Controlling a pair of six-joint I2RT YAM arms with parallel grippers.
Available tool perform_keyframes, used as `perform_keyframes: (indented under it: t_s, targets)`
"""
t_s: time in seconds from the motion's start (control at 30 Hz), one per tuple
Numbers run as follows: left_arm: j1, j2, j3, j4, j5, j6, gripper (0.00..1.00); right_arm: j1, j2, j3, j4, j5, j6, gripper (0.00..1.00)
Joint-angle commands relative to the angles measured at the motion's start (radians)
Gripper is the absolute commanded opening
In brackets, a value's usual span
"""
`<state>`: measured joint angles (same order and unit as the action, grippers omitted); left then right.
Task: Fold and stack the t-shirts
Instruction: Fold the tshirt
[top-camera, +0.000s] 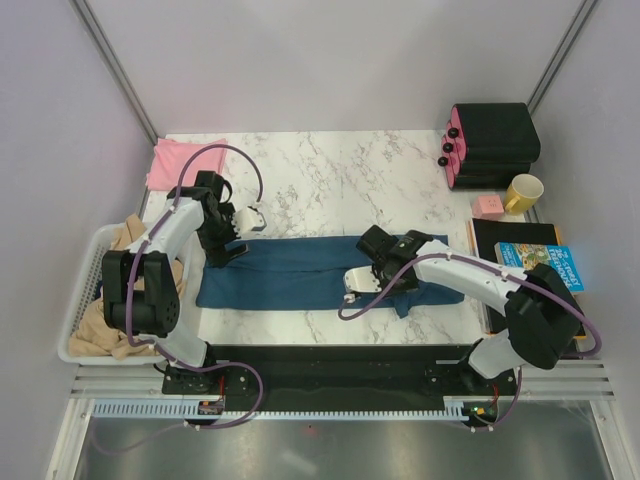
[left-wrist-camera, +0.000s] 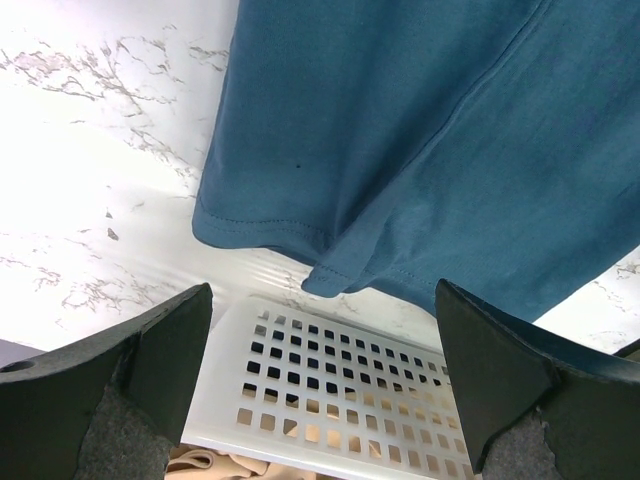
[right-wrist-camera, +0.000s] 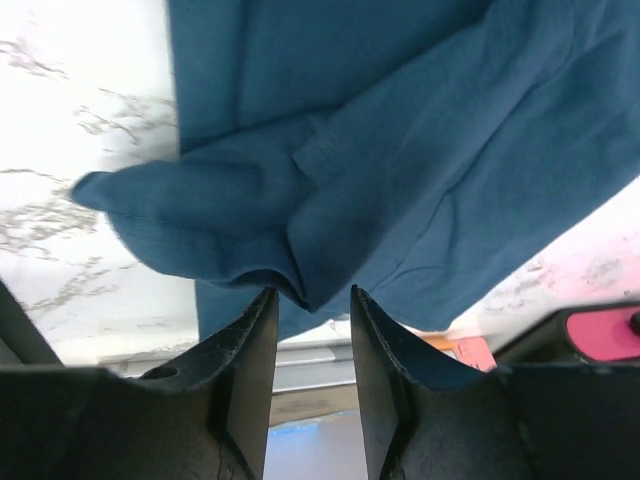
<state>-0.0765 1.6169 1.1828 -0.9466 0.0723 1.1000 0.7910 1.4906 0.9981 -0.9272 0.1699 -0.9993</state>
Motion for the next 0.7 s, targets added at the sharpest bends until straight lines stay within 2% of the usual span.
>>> perform_keyframes:
  t_s: [0.0, 0.3, 0.47, 0.67]
  targets:
    - [-0.005, -0.035, -0.012, 0.003, 0.007, -0.006, 1.00, -0.041, 0.026, -0.001, 0.063, 0.083, -0.032, 0.43]
    - [-0.005, -0.038, -0.028, 0.006, 0.009, -0.008, 1.00, -0.102, 0.128, 0.118, 0.140, 0.128, 0.079, 0.43]
    - [-0.005, -0.048, -0.045, 0.014, 0.006, -0.003, 1.00, -0.133, 0.207, 0.181, 0.186, 0.250, 0.134, 0.43]
    - [-0.003, -0.061, -0.063, 0.019, 0.006, 0.000, 1.00, -0.187, 0.231, 0.212, 0.191, 0.247, 0.160, 0.43]
